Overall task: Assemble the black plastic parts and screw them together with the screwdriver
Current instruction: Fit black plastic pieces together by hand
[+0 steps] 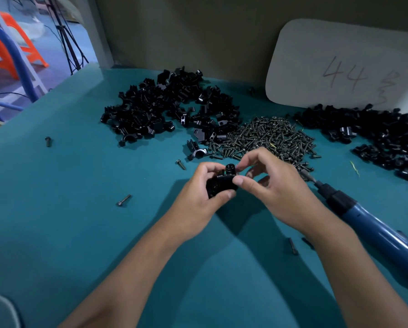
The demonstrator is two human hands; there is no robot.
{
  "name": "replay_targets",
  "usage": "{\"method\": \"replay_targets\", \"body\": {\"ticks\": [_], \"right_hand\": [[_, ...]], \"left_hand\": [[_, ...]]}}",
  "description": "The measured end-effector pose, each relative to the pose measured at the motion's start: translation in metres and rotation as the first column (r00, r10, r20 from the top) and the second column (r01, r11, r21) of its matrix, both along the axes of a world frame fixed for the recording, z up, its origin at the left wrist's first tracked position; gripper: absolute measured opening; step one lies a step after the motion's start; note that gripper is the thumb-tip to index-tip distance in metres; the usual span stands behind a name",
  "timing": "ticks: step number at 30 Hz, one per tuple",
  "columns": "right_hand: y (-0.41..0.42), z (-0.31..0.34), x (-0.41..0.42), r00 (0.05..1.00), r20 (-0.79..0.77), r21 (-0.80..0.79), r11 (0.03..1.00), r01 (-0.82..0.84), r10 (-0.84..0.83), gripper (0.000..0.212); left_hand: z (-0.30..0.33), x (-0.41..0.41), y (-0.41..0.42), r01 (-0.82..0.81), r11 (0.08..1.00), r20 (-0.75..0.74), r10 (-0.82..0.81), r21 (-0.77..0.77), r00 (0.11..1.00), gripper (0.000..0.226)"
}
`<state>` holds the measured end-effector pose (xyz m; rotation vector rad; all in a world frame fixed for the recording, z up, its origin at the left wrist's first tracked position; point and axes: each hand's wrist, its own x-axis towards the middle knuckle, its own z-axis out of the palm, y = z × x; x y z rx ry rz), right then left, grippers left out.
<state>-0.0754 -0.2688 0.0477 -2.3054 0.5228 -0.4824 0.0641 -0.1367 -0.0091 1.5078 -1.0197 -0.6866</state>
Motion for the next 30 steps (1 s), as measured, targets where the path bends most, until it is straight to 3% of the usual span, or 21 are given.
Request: {"method": "replay_targets", "body": {"ticks": [7, 10, 18, 22, 30], "right_hand": [[0.012, -0.019, 0.011, 0.931, 0.332, 0.106, 0.986, 0.125, -0.153, 0.009], [0.024, -0.032, 0.017, 0.890, 0.423, 0.132, 0.983, 0.128, -0.172, 0.019], [0.032, -0.039, 0.024, 0.841, 0.461, 0.347, 0.930, 0.122, -0.283, 0.017], [0.036, -0.037, 0.025, 0.833, 0.472, 0.399, 0.913, 0.088, -0.287, 0.013], [0.038, -0.038, 0.025, 0.821, 0.467, 0.475, 0.876, 0.080, -0.328, 0.015]], "left_hand": [[-0.001, 0.000, 0.001, -0.069, 0.998, -0.045, 0.068, -0.002, 0.997, 0.047], [-0.002, -0.001, 0.000, -0.089, 0.996, -0.074, 0.087, -0.027, 0.993, 0.051], [-0.005, -0.005, -0.006, -0.107, 0.989, -0.234, 0.081, -0.100, 0.969, 0.035], [-0.002, 0.000, -0.006, -0.227, 0.965, -0.213, 0.196, -0.133, 0.957, 0.028], [0.000, -0.003, -0.001, -0.169, 0.977, -0.100, 0.157, -0.132, 0.983, 0.025]]}}
